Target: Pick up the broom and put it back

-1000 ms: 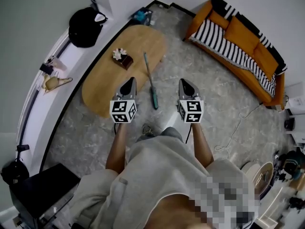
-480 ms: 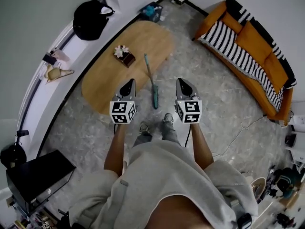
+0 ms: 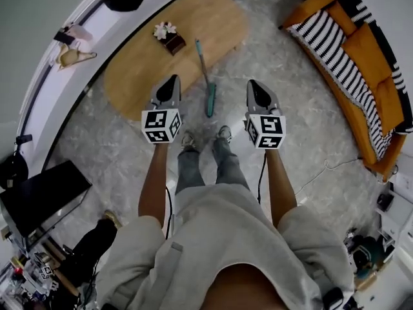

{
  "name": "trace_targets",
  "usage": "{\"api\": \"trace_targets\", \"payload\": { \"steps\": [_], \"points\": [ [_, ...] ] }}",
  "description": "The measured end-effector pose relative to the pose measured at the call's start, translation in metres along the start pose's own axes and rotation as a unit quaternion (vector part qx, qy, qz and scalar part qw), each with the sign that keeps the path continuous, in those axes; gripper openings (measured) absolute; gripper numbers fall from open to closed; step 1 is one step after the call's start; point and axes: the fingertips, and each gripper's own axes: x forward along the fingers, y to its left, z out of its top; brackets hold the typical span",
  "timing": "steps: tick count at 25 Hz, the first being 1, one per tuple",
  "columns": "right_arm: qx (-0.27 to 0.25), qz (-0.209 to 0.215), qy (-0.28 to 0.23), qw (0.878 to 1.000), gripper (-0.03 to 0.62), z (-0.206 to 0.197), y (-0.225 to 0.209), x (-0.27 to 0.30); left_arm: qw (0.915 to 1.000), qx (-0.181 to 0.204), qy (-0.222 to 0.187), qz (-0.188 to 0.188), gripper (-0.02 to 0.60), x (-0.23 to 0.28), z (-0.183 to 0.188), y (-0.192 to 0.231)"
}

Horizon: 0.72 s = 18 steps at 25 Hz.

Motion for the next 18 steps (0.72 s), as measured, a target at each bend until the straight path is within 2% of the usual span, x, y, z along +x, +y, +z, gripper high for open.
{"api": "trace_targets", "payload": {
  "steps": [5, 10, 18],
  "points": [
    [0.010, 0.000, 0.015, 1.000, 0.000, -0.029, 0.009, 0.017, 0.9996, -0.021, 0.018, 0.010, 0.004, 0.004, -0.039, 0.014],
    [0.016, -0.008, 0.025, 1.000, 0.000, -0.056, 0.023, 0.037, 0.9991, -0.027, 0.031, -0.004, 0.003, 0.013, -0.074, 0.028],
    [0.025, -0.039, 0.054, 0.997, 0.000, -0.117, 0.020, 0.047, 0.9980, -0.034, 0.049, -0.020, 0.005, 0.045, -0.127, 0.044]
  ]
}}
